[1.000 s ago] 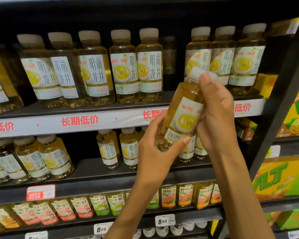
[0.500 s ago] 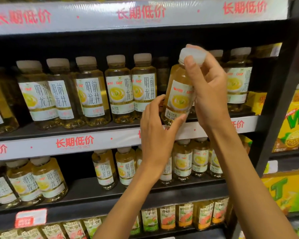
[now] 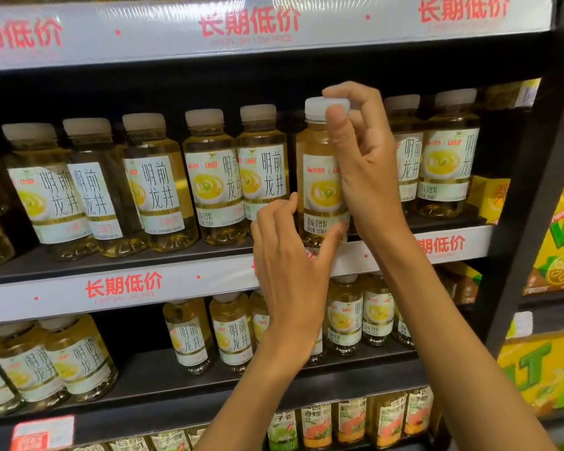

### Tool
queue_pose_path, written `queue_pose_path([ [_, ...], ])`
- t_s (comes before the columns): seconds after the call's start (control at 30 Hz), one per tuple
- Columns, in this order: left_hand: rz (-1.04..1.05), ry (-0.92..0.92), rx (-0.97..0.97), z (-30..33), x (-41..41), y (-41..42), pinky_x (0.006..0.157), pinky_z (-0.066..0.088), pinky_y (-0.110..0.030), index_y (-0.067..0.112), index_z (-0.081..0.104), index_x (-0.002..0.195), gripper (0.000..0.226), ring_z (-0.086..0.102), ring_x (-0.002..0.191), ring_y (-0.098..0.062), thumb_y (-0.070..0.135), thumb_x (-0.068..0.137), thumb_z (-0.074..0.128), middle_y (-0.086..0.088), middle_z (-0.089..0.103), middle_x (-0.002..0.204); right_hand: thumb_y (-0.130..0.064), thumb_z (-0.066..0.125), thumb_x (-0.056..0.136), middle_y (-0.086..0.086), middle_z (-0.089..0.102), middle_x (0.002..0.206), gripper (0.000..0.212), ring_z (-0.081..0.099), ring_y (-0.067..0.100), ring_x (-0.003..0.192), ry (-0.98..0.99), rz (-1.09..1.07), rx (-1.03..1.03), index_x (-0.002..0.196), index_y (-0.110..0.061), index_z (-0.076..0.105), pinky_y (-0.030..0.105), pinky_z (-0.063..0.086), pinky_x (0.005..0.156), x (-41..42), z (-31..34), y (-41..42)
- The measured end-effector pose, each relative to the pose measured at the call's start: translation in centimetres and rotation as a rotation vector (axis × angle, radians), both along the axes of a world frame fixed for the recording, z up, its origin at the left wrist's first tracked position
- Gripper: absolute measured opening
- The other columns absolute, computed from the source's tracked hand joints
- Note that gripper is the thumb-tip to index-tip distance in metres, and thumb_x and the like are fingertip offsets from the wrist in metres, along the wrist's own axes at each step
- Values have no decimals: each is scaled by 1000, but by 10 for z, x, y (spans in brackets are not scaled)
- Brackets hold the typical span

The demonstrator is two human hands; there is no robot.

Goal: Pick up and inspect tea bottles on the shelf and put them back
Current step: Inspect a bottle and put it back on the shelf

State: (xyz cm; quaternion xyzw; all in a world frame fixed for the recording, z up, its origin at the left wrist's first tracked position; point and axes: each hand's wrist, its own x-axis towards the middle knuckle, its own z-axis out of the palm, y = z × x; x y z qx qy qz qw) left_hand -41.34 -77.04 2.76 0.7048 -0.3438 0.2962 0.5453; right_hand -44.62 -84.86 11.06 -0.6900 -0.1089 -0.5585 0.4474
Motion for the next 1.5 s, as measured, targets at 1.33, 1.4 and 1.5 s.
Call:
queue_pose_path([
  [1.33, 442, -205, 244, 19, 5, -16, 93, 39, -39, 7, 51, 131, 61, 50, 108, -32, 31, 80, 74, -14, 57, 118, -41, 65, 87, 4, 57, 123, 44, 41, 23, 119, 328, -803, -512, 125, -18, 58, 19, 21, 85, 3, -3, -42],
  [1.4, 422, -192, 239, 17, 5, -15, 93, 37, -37, 8, 50, 132, 61, 49, 109, -32, 29, 80, 75, -13, 56, 120, -36, 63, 89, 6, 60, 120, 39, 43, 26, 118, 247, -749, -467, 121, -13, 60, 28, 28, 91, 0, -2, -44],
  [1.5, 378, -182, 205, 16, 3, -13, 92, 38, -38, 7, 52, 130, 58, 49, 109, -32, 24, 80, 75, -14, 56, 119, -35, 55, 94, 14, 57, 113, 36, 44, 32, 113, 191, -834, -385, 115, -5, 57, 37, 34, 88, -5, 5, -51],
])
